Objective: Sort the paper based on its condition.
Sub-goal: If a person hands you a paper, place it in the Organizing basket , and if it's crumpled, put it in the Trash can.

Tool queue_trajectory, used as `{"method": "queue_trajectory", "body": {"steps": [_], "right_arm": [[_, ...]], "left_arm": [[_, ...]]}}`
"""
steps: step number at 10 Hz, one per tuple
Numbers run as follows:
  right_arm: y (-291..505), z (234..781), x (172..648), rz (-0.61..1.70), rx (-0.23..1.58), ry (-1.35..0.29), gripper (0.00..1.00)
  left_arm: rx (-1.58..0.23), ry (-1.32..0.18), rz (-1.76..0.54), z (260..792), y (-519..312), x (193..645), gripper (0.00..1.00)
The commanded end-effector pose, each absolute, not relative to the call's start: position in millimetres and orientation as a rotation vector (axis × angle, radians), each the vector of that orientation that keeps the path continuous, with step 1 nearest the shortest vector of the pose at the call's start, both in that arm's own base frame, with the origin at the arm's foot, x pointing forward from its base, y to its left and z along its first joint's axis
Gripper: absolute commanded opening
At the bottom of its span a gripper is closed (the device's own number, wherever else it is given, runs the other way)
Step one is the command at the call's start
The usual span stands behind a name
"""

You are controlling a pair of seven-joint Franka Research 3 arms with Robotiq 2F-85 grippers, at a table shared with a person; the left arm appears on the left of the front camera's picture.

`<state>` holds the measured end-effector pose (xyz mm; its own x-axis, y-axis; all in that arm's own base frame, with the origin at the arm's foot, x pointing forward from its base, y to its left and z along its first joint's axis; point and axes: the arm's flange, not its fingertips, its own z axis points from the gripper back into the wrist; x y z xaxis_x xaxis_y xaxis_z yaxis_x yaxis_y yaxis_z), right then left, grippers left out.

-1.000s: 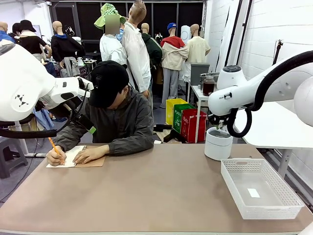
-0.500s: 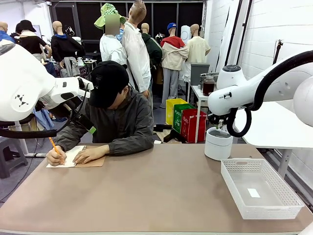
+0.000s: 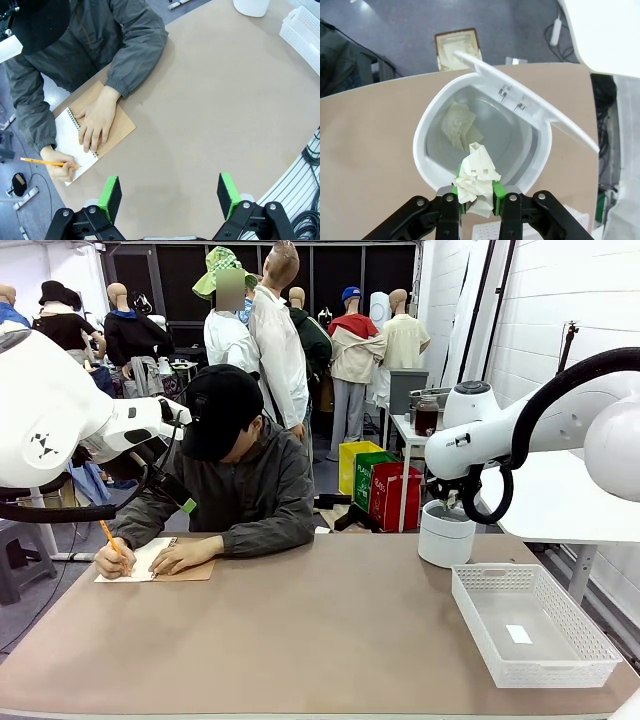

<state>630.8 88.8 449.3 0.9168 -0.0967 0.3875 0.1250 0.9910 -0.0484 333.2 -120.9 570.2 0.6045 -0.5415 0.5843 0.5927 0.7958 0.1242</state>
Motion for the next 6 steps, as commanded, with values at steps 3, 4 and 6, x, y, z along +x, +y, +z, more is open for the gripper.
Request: {"method": "queue_trajectory", "body": {"steps": [3,4,6], "right_arm": [[85,441,657,-0.169,-0.067,-0.347,0.18],[84,438,659,-0.171,-0.058,-0.336,0.18],[84,435,662,-0.171,-0.052,-0.309,0.18]], "left_arm": [[-0.085,-0.645,-0.657,570,-120,333,1.0],[-0.085,-0.645,-0.657,570,-120,333,1.0],[-0.085,-0.645,-0.657,570,-120,333,1.0]]}}
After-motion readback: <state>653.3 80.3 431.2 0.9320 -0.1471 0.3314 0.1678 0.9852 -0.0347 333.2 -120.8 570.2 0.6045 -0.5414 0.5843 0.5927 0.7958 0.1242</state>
